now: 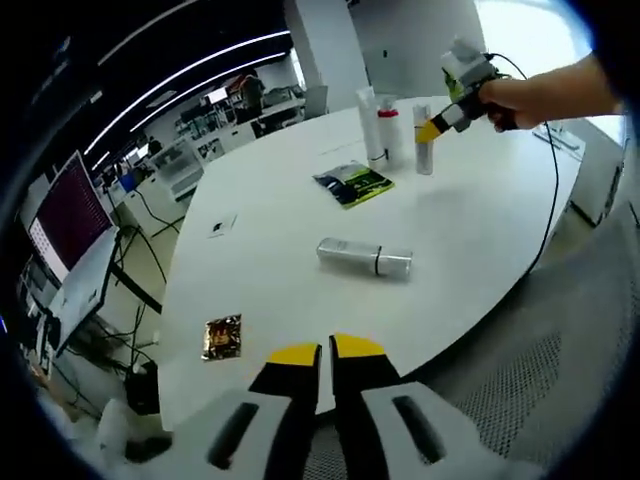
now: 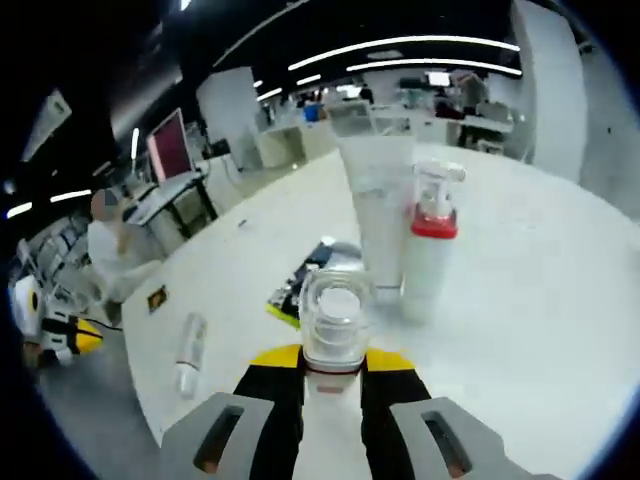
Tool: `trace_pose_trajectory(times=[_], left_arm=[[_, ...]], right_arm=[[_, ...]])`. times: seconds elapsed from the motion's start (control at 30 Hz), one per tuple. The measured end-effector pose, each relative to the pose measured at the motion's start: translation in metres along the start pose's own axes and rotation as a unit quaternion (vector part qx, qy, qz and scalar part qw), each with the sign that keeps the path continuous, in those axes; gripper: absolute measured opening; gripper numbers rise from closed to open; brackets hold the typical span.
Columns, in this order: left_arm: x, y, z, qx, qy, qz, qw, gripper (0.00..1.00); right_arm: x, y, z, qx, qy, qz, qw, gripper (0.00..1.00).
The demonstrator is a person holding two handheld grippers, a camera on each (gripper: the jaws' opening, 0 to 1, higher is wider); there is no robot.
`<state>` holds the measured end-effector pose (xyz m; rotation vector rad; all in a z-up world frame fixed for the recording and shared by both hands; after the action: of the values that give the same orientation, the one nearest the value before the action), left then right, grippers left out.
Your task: Arrange the skincare products in the storage area until every visible bottle or jar stands upright without overlapping.
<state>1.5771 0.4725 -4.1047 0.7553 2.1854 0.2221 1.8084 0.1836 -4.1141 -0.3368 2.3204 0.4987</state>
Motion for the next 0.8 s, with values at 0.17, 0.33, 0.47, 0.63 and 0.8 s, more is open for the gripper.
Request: trace_pose_trajectory(times=[0.17, 0.33, 0.47, 0.63, 0.8], left_arm=[[0.002, 0.003, -0.001, -0.009, 0.005, -0.011, 0.9999, 0.0], [0.003, 0.001, 0.0, -0.005, 0.008, -0.008, 0.9999, 0.0], [0.003, 0.002, 0.0, -0.006, 0.007, -0.009, 0.9999, 0.0], [0.003, 0.001, 0.001, -0.003, 0.007, -0.008, 0.9999, 0.0], [0.003, 0.0, 0.001, -0.001, 0.007, -0.006, 1.0, 0.0]], right_arm=[[-0.005, -0.023, 0.017, 0.043, -0.005, 0.007, 0.9991, 0.16], [-0.006, -0.038, 0.03, 0.069, -0.014, 0.017, 0.9974, 0.16], [-0.009, -0.044, 0.038, 0.083, -0.026, 0.022, 0.9959, 0.16], [-0.013, -0.043, 0.042, 0.098, -0.033, 0.017, 0.9945, 0.16], [-0.017, -0.048, 0.049, 0.117, -0.042, 0.013, 0.9922, 0.16]])
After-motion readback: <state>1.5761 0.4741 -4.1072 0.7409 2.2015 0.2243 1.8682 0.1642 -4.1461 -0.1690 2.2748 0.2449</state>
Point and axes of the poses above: the point that each gripper's makers call its tool centre point, and the gripper's own axes: z roughly forward along the fingers, y roughly to its left, x roughly out of its underside, the point moved 3 cm from there along -z, roughly backward along the fingers, and after that the axes turned 14 degrees about z, right-handed, at the moved point
